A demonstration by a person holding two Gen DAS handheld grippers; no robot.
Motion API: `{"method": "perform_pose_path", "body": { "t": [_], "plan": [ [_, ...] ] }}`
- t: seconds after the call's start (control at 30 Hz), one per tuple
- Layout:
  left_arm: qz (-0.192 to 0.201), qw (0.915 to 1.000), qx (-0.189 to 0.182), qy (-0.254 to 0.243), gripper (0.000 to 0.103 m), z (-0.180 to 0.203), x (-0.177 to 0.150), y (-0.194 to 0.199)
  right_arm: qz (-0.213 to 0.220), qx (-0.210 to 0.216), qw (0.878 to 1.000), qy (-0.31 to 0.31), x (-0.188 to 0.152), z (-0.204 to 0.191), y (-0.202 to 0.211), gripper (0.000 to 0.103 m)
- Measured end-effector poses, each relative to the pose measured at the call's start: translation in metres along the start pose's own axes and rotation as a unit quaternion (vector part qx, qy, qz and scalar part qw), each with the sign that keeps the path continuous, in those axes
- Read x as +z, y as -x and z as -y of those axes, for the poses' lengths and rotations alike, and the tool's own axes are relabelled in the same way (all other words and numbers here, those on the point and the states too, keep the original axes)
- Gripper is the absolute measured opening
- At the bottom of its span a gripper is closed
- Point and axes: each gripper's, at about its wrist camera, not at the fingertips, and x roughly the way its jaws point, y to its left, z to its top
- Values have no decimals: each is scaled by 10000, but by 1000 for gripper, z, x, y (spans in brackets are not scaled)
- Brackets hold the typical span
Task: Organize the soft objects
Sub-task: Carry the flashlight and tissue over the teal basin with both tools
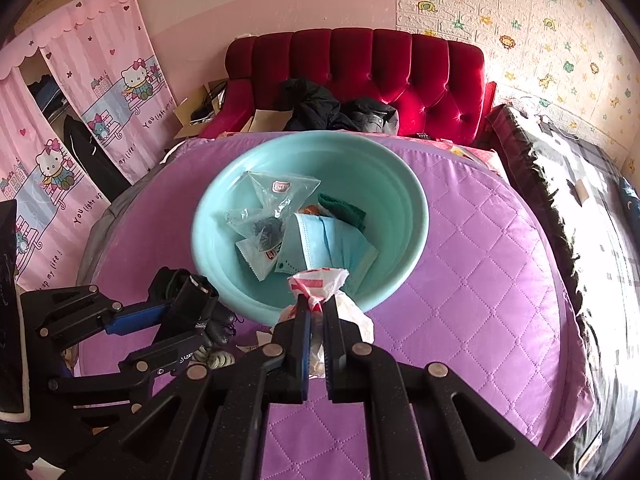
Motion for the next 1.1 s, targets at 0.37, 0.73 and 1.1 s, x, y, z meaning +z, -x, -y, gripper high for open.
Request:
{"method": "perform_pose_path", "body": {
  "t": [0.37, 0.73, 1.1],
  "plan": [
    [87, 9999, 78, 96, 28, -26, 34, -21, 112, -51, 9999, -24, 45, 4, -23, 4],
    [86, 9997, 111, 206, 28, -44, 61, -48, 100, -93, 9999, -14, 78, 7, -53, 4],
    [83, 9996, 187, 215, 28, -57, 82, -72, 42, -125, 9999, -95, 102, 16, -87, 4]
  ]
}}
